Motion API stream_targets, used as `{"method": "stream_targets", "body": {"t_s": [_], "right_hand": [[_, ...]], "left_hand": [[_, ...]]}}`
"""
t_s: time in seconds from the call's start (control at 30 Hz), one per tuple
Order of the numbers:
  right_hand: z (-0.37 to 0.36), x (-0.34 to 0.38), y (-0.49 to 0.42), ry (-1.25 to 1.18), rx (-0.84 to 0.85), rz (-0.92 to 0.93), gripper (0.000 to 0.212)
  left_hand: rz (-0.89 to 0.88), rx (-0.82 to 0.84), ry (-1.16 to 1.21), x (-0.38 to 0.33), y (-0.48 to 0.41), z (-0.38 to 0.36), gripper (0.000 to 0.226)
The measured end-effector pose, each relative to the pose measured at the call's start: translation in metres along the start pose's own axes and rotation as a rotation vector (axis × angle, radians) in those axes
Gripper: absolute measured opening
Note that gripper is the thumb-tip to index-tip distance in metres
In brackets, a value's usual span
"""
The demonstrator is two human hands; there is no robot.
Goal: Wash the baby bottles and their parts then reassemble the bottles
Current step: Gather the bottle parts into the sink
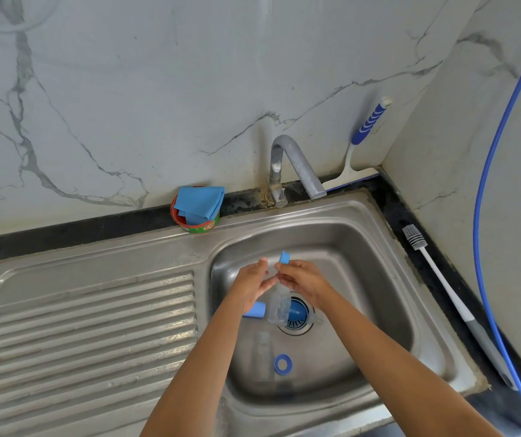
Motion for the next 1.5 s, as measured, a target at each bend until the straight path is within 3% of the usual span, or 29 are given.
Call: {"method": "stream_targets", "body": {"t_s": [0.1,0.23,0.4,0.5,0.6,0.7,0.9,0.97,1.17,1.33,1.5], "right_hand": [[0.004,-0.006,-0.021,0.180,-0.189,-0.040,0.008],[0.003,-0.012,-0.042,0.529,-0.370,-0.075,0.013],[-0.003,-0.021,-0.053,0.471,-0.359,-0.143,0.054],[-0.009,-0.023,-0.055,0.473,-0.373,-0.137,0.051],[-0.033,-0.014,-0.042,0.514,-0.373,-0.073,0.033],[-0.077,0.001,-0.022,0.584,-0.316,0.091,0.022],[-0.183,0.032,0.022,0.797,-0.203,0.401,0.009],[-0.232,0.033,0.037,0.859,-0.133,0.477,0.011],[-0.366,0.008,0.057,1.102,0.111,0.392,0.016],[-0.464,-0.027,0.065,1.230,0.211,0.373,0.024],[-0.545,-0.049,0.070,1.208,0.296,0.493,0.058]], "left_hand": [[0.111,-0.204,0.058,0.007,-0.008,0.008,0.058],[0.206,-0.322,0.201,0.018,-0.017,0.018,0.059],[0.160,-0.351,0.129,0.020,-0.017,0.028,0.050],[0.141,-0.321,0.051,0.013,-0.010,0.035,0.048],[0.112,-0.241,0.010,-0.003,0.000,0.043,0.035],[0.011,-0.174,0.028,-0.032,0.018,0.062,0.018],[-0.142,-0.166,-0.058,-0.084,0.054,0.133,0.012],[-0.173,-0.231,-0.097,-0.096,0.075,0.182,0.010],[-0.209,-0.421,-0.150,-0.112,0.136,0.323,0.020],[-0.210,-0.535,-0.140,-0.121,0.178,0.410,0.024],[-0.202,-0.658,-0.052,-0.124,0.201,0.479,0.021]]}}
Point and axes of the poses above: each hand's wrist, its own y-axis away from the middle knuckle, its own z-axis out of the back of the hand, x = y × z, the point moved 1 cm from there along -y, towards the middle knuckle, and after that the axes turned 15 degrees about -z, right-handed, at the moved point
